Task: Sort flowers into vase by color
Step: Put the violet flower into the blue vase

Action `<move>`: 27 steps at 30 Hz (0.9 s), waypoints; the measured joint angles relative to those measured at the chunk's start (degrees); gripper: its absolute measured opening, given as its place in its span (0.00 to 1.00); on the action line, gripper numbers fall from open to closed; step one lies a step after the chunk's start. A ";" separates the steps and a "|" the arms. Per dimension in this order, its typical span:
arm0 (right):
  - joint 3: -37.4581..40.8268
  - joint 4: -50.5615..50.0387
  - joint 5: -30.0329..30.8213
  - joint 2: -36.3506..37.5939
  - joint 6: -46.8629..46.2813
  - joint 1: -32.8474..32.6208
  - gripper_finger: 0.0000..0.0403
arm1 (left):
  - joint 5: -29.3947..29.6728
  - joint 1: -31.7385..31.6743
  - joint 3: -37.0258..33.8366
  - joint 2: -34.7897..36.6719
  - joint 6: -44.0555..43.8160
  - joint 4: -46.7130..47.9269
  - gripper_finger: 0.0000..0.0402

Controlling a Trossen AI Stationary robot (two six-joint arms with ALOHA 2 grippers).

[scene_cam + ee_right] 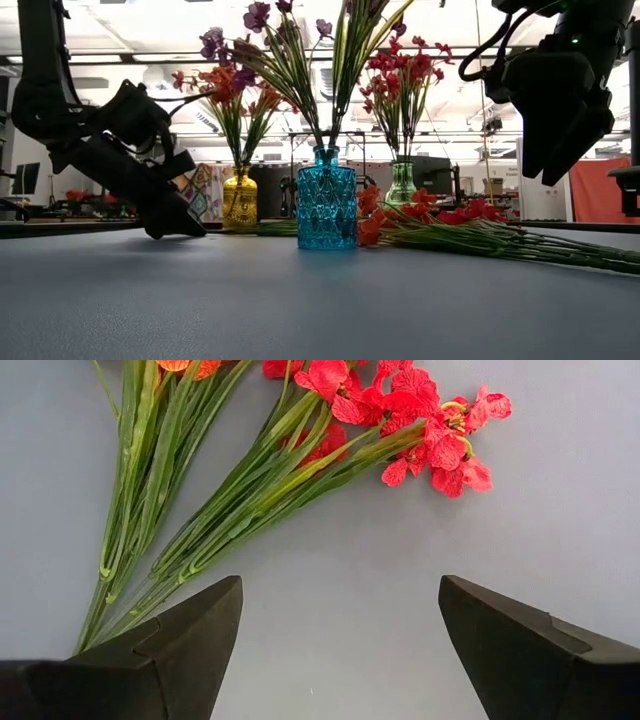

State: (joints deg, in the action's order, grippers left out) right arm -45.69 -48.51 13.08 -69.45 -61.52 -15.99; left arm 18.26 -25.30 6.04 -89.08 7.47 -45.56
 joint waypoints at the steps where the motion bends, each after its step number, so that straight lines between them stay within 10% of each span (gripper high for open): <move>1: 0.00 0.00 0.00 0.00 0.00 0.00 0.82 | 0.00 0.00 -0.02 0.00 -0.07 0.00 0.28; 27: 0.00 -0.02 -0.40 0.00 0.22 0.00 0.82 | -1.62 2.72 -0.17 2.94 -10.42 4.49 0.01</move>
State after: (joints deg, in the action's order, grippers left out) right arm -45.69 -48.53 12.69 -69.45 -61.30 -15.99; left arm 16.64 -22.58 5.87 -86.14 -2.95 -41.07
